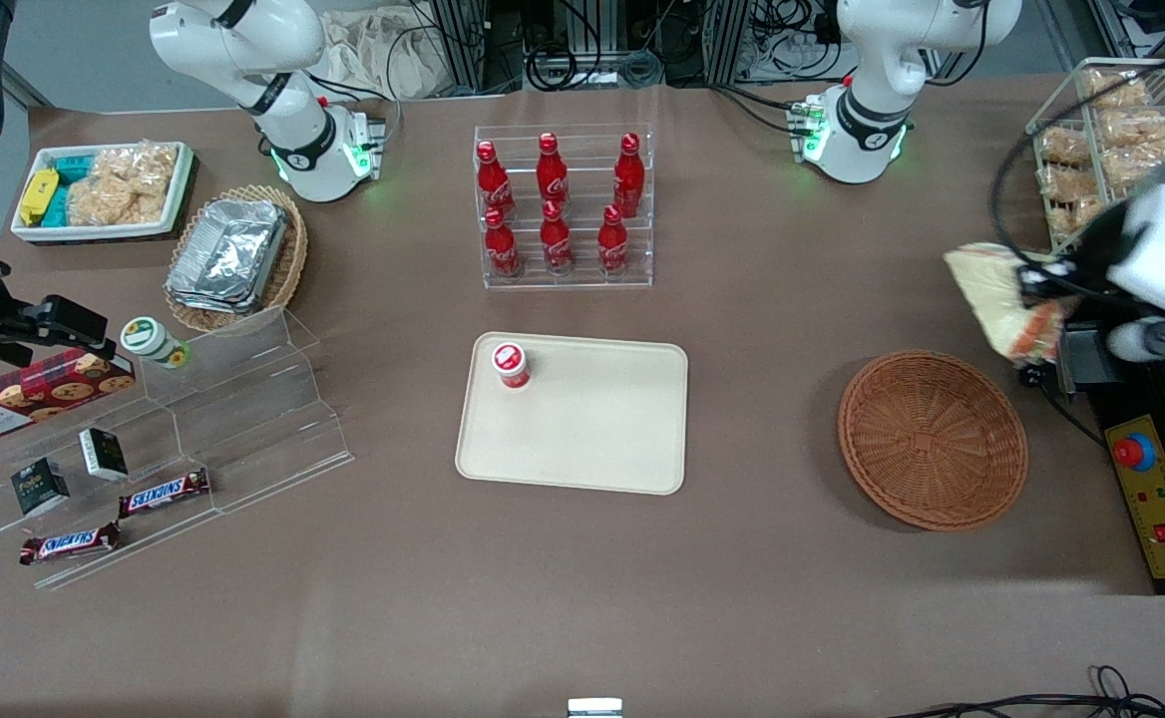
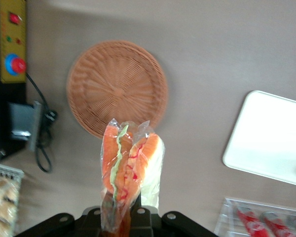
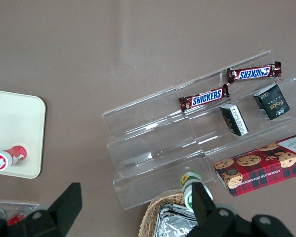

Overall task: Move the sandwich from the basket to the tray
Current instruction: 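Lift the sandwich out of the basket with the left gripper, then carry the sandwich over the white tray and lower it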

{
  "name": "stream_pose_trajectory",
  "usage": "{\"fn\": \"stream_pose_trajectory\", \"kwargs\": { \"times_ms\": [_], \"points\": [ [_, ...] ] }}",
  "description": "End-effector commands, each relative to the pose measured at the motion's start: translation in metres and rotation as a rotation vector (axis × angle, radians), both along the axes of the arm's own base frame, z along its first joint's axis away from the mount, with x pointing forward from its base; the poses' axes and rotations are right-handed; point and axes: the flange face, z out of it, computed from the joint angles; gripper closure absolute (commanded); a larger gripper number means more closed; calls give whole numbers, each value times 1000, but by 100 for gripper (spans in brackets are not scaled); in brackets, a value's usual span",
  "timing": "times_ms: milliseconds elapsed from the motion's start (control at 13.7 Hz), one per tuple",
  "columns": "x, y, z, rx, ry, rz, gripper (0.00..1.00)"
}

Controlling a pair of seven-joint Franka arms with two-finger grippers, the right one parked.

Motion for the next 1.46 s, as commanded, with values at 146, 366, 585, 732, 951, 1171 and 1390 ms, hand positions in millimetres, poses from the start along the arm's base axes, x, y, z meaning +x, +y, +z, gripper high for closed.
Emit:
{"fn": "stream_pose_trajectory", "kwargs": {
  "times_ms": [146,366,585,732,951,1171,1390],
  "points": [
    [-22,-147,-54,60,48,91,85],
    [-5,-217,-133,0,39,158,84],
    [3,-273,-230,9,49,159,84],
    [11,-292,-295,-14,58,170,83],
    [6,-314,-368,1,66,151,84],
    [2,-320,-411,25,69,126,84],
    [3,-320,-413,24,59,123,53]
  ]
}}
